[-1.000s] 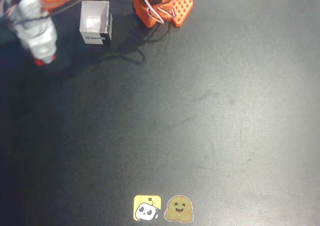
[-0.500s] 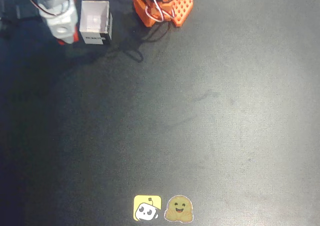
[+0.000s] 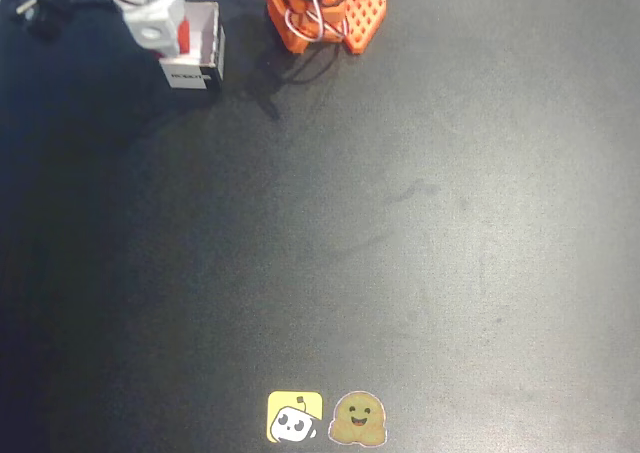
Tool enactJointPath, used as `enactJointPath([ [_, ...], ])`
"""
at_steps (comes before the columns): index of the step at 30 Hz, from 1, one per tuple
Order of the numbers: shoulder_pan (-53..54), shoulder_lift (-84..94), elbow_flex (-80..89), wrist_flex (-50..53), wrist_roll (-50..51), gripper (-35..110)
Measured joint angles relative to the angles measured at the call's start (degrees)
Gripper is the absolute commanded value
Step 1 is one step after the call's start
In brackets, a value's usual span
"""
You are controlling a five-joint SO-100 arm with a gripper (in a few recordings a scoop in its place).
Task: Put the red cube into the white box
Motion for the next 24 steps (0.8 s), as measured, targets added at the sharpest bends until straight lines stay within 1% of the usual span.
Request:
enactJointPath([
  [4,3.16,0.53,1.85,0.18,-1.67,0],
  [11,5.71,1.41,2.81,0.18,-2.9,0],
  [12,5.8,1.58,2.99,0.18,-3.34,3],
  [13,6.15,1.58,2.99,0.18,-3.69,13],
  [14,6.68,1.58,2.99,0.09,-4.04,16],
  [17,6.77,2.11,2.99,0.18,-4.13,17],
  [18,6.94,2.11,2.99,0.18,-4.13,27],
  [19,7.21,2.29,3.16,0.18,-4.31,32],
  [24,7.73,2.9,3.16,0.18,-4.83,32],
])
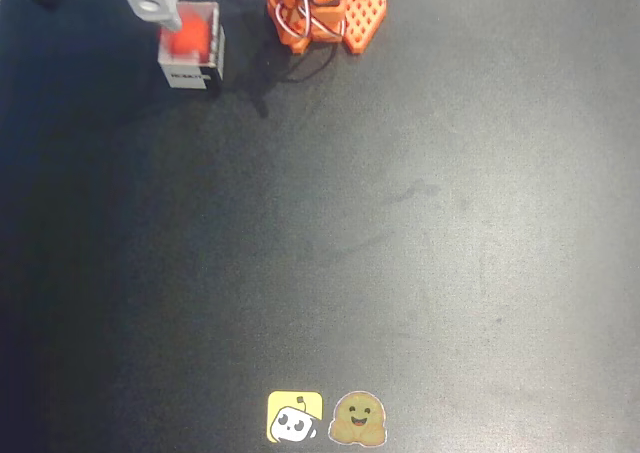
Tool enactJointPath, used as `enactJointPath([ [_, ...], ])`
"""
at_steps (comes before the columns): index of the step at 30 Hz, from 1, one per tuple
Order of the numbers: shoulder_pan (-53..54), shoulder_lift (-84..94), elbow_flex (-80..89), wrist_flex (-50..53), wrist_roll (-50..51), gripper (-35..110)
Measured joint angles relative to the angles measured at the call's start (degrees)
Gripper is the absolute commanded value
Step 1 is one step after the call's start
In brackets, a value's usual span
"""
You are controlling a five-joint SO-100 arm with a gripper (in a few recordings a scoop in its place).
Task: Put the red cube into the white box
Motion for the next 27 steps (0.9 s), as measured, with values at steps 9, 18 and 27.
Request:
enactJointPath([
  [9,0.62,1.23,-0.18,-2.02,-8.09,0],
  [18,-20.74,1.23,-3.69,-17.58,-24.87,0],
  [27,-52.56,3.6,-2.46,-28.83,-32.61,0],
])
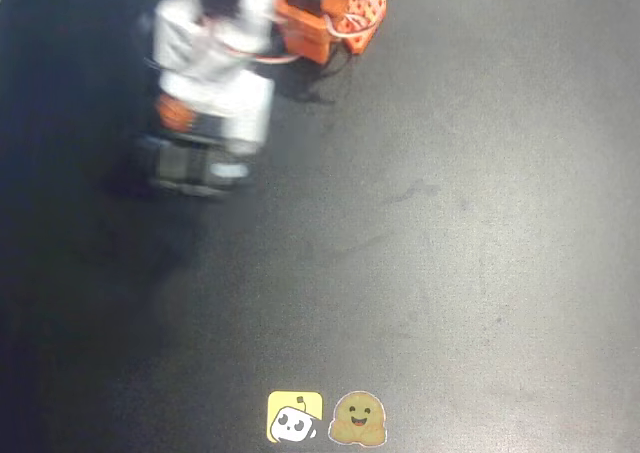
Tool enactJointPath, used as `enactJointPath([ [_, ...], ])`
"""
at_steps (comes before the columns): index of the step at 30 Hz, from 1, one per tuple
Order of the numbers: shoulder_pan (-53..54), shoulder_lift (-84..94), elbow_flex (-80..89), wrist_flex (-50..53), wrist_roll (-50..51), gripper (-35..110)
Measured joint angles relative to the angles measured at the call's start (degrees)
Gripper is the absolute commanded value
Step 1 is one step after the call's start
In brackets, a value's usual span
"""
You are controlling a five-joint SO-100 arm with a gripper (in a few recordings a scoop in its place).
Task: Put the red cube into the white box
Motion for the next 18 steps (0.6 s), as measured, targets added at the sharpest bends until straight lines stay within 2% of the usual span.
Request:
enactJointPath([
  [4,-8.96,10.63,8.61,-3.34,-0.26,0],
  [9,-14.85,24.35,18.37,-2.99,-2.2,0],
  [18,-18.37,51.5,36.74,-2.9,-2.2,0],
])
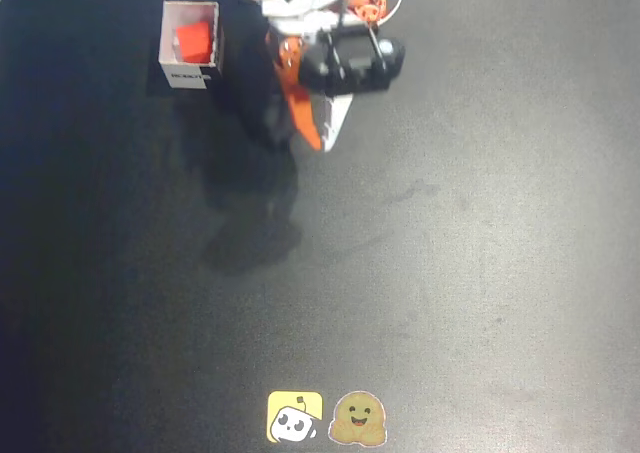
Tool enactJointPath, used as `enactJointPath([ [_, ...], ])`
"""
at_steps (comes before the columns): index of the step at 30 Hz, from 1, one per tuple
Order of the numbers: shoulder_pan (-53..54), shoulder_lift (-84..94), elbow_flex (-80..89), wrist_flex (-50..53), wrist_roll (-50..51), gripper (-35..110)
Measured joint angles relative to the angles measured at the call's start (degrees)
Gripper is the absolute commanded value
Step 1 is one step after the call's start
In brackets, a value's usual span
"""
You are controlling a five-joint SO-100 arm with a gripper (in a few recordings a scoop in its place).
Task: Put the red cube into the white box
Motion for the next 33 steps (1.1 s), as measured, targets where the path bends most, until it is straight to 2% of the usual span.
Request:
enactJointPath([
  [4,-0.7,7.47,7.38,-1.67,0.0,0],
  [14,-0.97,8.53,21.8,-8.96,5.27,0],
  [18,-1.14,8.53,22.41,-4.66,6.86,0],
  [23,-0.88,8.53,22.5,7.12,7.03,0],
  [33,-1.05,8.61,22.5,9.14,7.03,0],
])
